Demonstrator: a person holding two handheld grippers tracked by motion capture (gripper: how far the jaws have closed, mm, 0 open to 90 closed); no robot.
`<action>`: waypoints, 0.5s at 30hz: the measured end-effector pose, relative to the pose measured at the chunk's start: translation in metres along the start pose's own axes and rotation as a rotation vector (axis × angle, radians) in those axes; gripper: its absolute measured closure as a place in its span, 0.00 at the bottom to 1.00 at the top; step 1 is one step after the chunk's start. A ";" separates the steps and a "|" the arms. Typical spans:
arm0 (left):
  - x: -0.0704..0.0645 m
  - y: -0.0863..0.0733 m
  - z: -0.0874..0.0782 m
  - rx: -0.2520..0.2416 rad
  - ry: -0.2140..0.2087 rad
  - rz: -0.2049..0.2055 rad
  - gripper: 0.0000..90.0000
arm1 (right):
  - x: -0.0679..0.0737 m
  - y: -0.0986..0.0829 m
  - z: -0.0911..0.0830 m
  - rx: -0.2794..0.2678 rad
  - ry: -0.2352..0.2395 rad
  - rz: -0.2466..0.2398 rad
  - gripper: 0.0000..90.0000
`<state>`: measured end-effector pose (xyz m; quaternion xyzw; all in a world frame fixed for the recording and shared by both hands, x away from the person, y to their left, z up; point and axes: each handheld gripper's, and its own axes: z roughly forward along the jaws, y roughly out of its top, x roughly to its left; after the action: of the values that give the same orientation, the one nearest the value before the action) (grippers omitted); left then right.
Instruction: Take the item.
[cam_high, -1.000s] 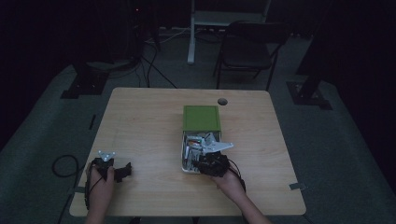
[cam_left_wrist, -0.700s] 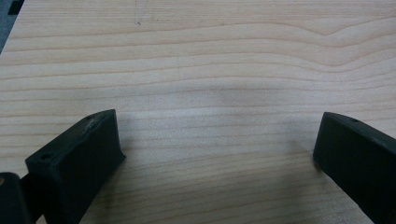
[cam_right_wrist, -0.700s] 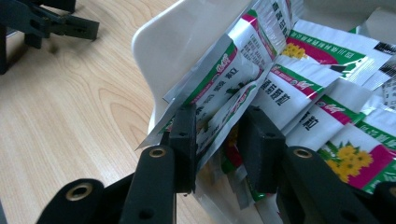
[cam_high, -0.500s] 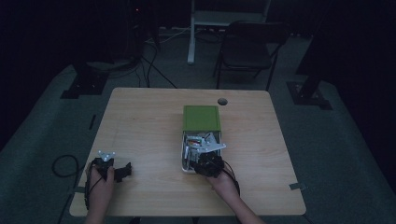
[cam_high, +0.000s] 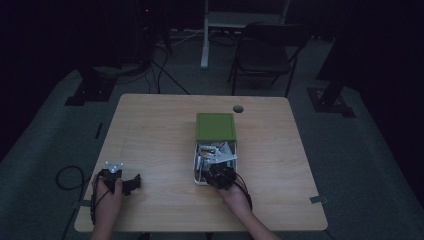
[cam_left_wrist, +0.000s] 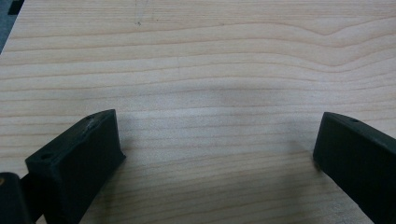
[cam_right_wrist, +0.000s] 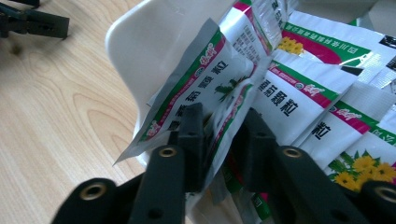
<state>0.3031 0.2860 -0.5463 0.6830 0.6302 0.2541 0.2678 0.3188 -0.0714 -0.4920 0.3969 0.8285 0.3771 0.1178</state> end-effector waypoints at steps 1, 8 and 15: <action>0.000 0.000 0.000 0.000 0.000 0.000 0.01 | 0.000 -0.001 0.000 -0.003 -0.003 0.011 0.90; 0.000 0.000 0.000 0.000 0.000 0.000 0.01 | -0.002 -0.002 -0.004 -0.013 -0.004 0.013 0.95; 0.000 0.000 0.000 0.000 0.000 0.000 0.01 | -0.008 0.006 -0.021 -0.061 0.013 0.032 0.96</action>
<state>0.3031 0.2860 -0.5464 0.6829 0.6303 0.2542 0.2679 0.3170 -0.0859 -0.4737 0.4041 0.8109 0.4065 0.1183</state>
